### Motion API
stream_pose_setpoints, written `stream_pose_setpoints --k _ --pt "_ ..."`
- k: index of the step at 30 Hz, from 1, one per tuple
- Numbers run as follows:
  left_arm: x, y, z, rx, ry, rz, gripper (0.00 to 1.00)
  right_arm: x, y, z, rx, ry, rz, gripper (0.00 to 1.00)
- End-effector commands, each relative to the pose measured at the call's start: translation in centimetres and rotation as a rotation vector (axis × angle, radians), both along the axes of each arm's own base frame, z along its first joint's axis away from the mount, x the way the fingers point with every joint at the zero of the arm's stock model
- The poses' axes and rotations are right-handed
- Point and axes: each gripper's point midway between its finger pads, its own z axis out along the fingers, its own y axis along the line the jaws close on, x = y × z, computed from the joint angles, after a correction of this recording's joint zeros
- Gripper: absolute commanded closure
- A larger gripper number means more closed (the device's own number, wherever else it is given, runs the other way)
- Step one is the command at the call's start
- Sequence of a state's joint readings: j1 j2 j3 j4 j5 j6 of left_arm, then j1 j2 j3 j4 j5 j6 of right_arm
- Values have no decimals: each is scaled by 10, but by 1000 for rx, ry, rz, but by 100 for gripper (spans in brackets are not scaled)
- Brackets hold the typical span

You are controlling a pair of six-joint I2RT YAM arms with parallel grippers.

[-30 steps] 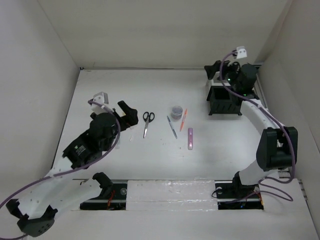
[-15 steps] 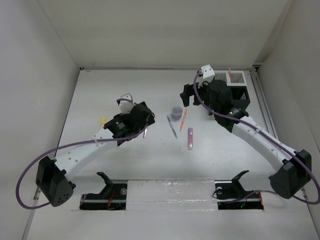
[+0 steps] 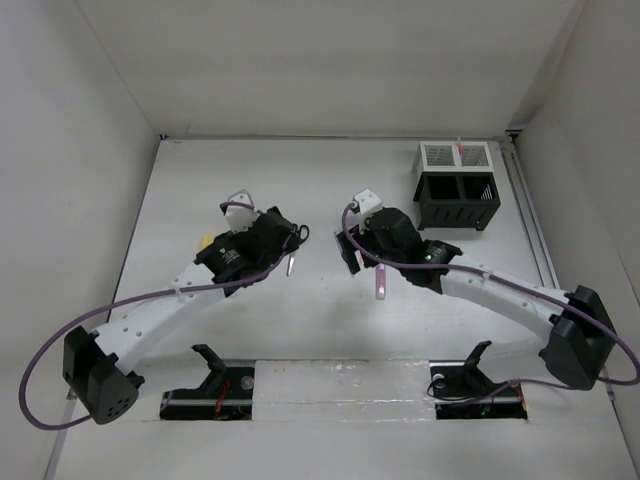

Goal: Sort the stationery into containers
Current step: Pick up the pen from the center of the board.

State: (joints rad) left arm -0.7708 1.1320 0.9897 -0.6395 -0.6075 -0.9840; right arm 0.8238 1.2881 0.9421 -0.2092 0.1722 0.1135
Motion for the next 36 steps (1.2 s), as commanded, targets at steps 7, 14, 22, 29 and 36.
stream_pose_setpoints --k 7,14,22,29,36 --pt "-13 18 49 63 -44 -88 0 34 32 -42 -96 68 -21 30" --pt "-24 38 74 134 -82 -127 0 58 53 -70 -136 111 -24 32" --pt "-32 39 72 121 -127 -200 0 75 49 -103 -191 166 -57 33" --pt "-31 36 76 105 -156 -216 0 80 43 -108 -192 178 -69 33" --pt "-31 35 70 119 -138 -230 0 72 41 -124 -198 224 -68 36"
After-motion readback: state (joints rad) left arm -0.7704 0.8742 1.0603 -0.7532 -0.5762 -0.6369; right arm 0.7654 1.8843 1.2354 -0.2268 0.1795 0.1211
